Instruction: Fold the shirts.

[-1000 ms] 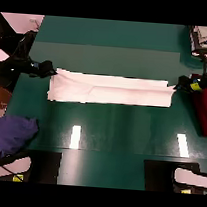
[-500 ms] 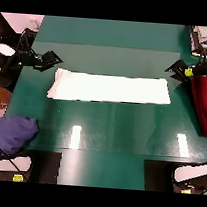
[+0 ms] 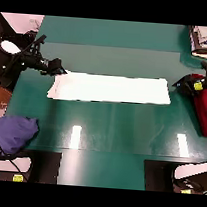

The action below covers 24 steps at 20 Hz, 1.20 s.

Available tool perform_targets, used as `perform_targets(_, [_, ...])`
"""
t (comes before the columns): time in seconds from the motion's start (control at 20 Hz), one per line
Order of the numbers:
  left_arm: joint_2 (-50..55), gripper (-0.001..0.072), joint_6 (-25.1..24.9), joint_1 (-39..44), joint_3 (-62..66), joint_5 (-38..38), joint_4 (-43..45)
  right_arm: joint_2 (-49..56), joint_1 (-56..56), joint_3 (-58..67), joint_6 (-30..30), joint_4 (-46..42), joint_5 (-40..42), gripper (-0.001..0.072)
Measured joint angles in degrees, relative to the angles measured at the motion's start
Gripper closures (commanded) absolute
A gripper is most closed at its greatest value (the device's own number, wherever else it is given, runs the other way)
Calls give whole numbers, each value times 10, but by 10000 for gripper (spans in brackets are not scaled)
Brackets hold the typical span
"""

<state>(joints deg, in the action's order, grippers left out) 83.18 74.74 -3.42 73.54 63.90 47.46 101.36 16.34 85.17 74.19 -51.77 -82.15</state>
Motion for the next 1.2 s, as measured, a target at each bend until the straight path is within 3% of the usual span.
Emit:
perform_targets(0.3, [3,681,-1,75,-1,-40,3,41,-6,-24,-39,36,-7,166])
perform_targets(0.45, [7,681,0,108,-1,-64,3,49,-26,-27,-50,44,12,436])
perform_targets(0.55, [17,681,4,126,4,-78,3,51,-43,-28,-59,44,22,674])
perform_targets(0.6, [25,681,9,136,11,-85,2,52,-50,-28,-64,44,26,699])
perform_targets(0.9, [108,682,32,203,102,-101,1,11,-71,11,-76,53,6,701])
perform_targets(1.2, [239,682,66,271,217,-110,2,-57,-109,140,-9,57,-55,701])
